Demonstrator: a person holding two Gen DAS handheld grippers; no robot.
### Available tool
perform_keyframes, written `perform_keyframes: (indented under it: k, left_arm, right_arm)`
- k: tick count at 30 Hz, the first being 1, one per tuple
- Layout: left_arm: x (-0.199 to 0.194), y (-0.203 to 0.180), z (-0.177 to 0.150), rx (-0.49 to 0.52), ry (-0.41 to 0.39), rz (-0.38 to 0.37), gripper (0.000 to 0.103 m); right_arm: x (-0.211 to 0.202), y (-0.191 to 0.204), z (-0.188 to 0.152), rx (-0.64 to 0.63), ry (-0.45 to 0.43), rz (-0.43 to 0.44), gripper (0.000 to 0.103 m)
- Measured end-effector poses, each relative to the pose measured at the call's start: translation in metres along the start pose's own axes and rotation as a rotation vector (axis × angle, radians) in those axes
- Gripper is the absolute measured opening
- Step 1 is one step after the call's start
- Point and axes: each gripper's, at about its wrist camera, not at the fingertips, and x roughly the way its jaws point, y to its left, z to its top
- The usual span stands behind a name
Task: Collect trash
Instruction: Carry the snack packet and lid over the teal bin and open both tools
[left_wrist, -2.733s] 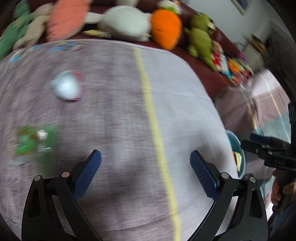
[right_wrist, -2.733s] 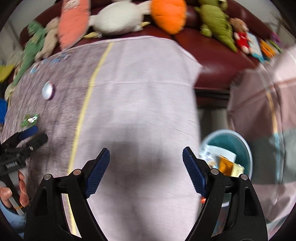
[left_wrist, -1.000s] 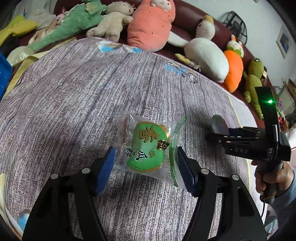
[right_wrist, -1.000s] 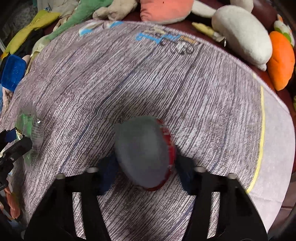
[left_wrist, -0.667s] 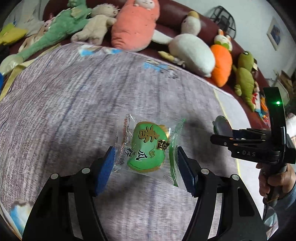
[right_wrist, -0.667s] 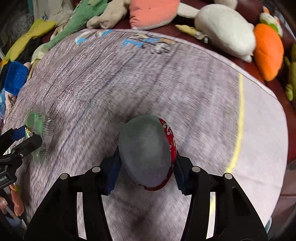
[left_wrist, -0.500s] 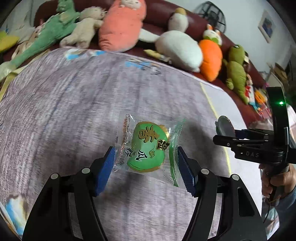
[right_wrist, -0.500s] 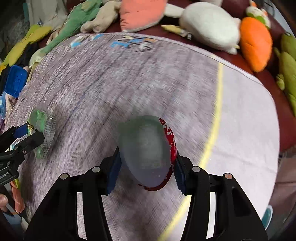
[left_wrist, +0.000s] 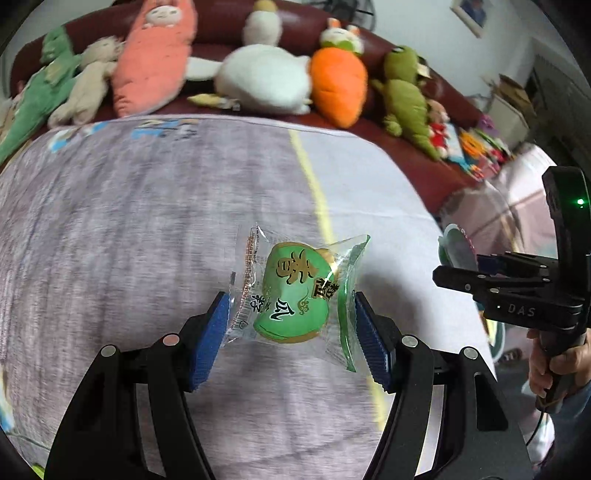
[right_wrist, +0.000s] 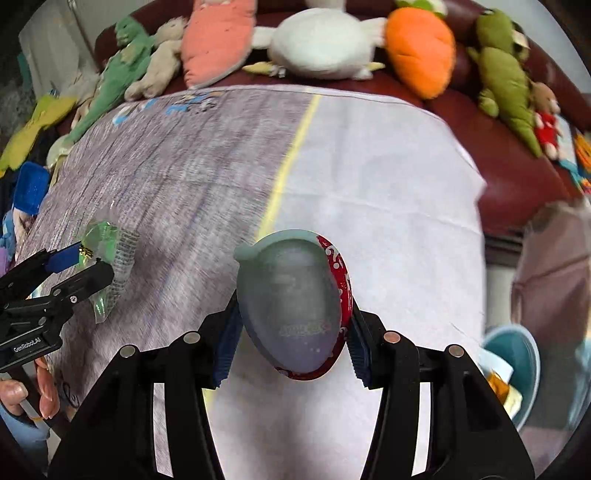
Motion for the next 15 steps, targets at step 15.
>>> perform_keyframes:
  k: [15]
  left_arm:
    - [0.017, -0.139, -0.008, 0.198, 0.044, -0.067, 0.068]
  right_arm:
    - [-0.075, -0.119, -0.085, 0.175, -0.095, -0.059, 0.049]
